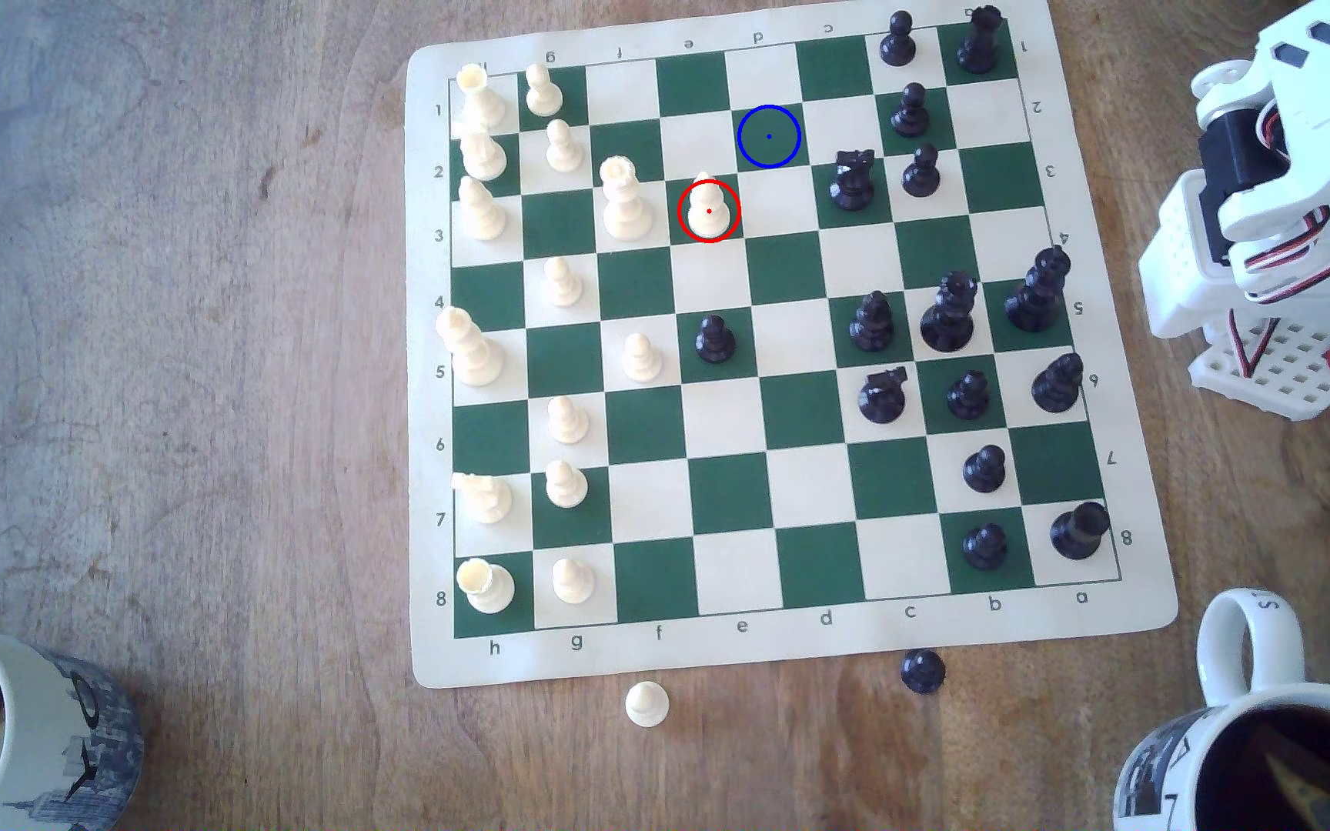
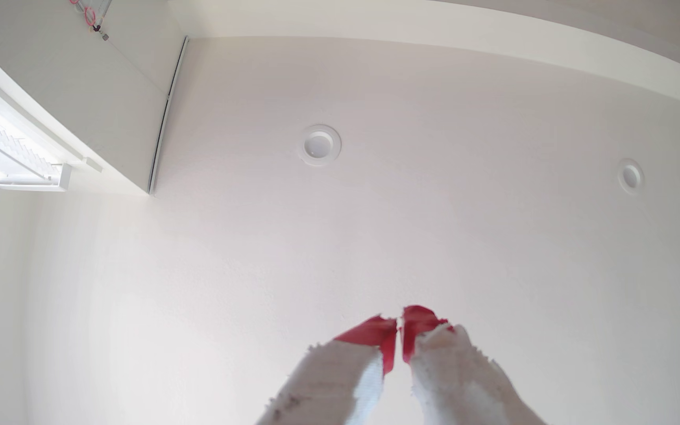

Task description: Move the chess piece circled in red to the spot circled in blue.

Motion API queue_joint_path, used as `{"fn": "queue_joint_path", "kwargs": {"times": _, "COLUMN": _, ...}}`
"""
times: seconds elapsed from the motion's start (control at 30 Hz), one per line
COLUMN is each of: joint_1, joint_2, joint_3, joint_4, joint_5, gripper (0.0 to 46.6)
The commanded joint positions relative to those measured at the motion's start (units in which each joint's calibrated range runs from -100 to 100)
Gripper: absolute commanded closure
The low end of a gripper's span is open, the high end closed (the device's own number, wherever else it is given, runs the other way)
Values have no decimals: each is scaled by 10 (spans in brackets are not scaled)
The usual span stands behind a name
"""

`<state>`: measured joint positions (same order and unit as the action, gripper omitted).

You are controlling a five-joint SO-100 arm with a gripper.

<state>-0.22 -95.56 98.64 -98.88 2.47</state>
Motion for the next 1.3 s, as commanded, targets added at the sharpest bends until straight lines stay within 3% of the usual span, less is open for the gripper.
{"fn": "queue_joint_path", "kwargs": {"times": 0.0, "joint_1": -8, "joint_2": -3, "joint_3": 13, "joint_4": 45, "joint_5": 1, "gripper": 464}}
{"fn": "queue_joint_path", "kwargs": {"times": 0.53, "joint_1": 17, "joint_2": -3, "joint_3": -11, "joint_4": 741, "joint_5": -2, "gripper": 464}}
{"fn": "queue_joint_path", "kwargs": {"times": 0.73, "joint_1": 38, "joint_2": -2, "joint_3": -88, "joint_4": 1040, "joint_5": 1, "gripper": 464}}
{"fn": "queue_joint_path", "kwargs": {"times": 0.93, "joint_1": 50, "joint_2": 13, "joint_3": -170, "joint_4": 1218, "joint_5": -3, "gripper": 464}}
{"fn": "queue_joint_path", "kwargs": {"times": 1.03, "joint_1": 46, "joint_2": 80, "joint_3": -229, "joint_4": 1275, "joint_5": -15, "gripper": 464}}
{"fn": "queue_joint_path", "kwargs": {"times": 1.07, "joint_1": 46, "joint_2": 107, "joint_3": -257, "joint_4": 1300, "joint_5": -52, "gripper": 463}}
{"fn": "queue_joint_path", "kwargs": {"times": 1.13, "joint_1": 46, "joint_2": 138, "joint_3": -296, "joint_4": 1347, "joint_5": -76, "gripper": 464}}
{"fn": "queue_joint_path", "kwargs": {"times": 1.27, "joint_1": 42, "joint_2": 212, "joint_3": -364, "joint_4": 1410, "joint_5": -65, "gripper": 464}}
